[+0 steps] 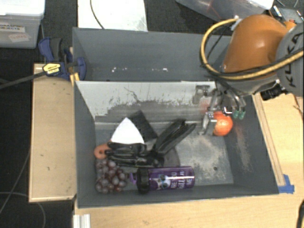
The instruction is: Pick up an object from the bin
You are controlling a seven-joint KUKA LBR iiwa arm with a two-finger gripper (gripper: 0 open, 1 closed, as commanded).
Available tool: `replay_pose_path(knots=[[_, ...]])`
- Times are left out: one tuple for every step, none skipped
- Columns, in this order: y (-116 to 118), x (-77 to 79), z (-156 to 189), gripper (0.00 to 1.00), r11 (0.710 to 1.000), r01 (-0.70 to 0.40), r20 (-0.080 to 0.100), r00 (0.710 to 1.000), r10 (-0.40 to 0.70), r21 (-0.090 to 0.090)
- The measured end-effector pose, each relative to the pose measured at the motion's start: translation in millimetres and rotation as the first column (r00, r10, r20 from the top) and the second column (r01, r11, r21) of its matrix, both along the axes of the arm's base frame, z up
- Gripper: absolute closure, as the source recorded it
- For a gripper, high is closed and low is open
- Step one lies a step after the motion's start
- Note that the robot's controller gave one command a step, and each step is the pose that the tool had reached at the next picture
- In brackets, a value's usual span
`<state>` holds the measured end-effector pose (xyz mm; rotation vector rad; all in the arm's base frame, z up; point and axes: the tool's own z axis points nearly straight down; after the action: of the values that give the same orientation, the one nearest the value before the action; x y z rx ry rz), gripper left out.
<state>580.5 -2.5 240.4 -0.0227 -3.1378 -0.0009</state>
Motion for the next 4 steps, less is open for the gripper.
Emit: replay_pose_path(knots=[[0.0, 1.4, 3.9, 0.00, 1.000, 0.000, 0.008, 1.000, 0.000, 0.000], [30.1, 10.2, -123.9, 0.00, 0.963, -0.269, 0.011, 0.963, 0.269, -0.002], [32.7, 13.8, -76.8, 0.00, 0.930, -0.368, 0.022, 0.930, 0.368, -0.007], [52.8, 10.0, -140.3, 0.00, 0.813, -0.582, 0.007, 0.813, 0.582, 0.000]])
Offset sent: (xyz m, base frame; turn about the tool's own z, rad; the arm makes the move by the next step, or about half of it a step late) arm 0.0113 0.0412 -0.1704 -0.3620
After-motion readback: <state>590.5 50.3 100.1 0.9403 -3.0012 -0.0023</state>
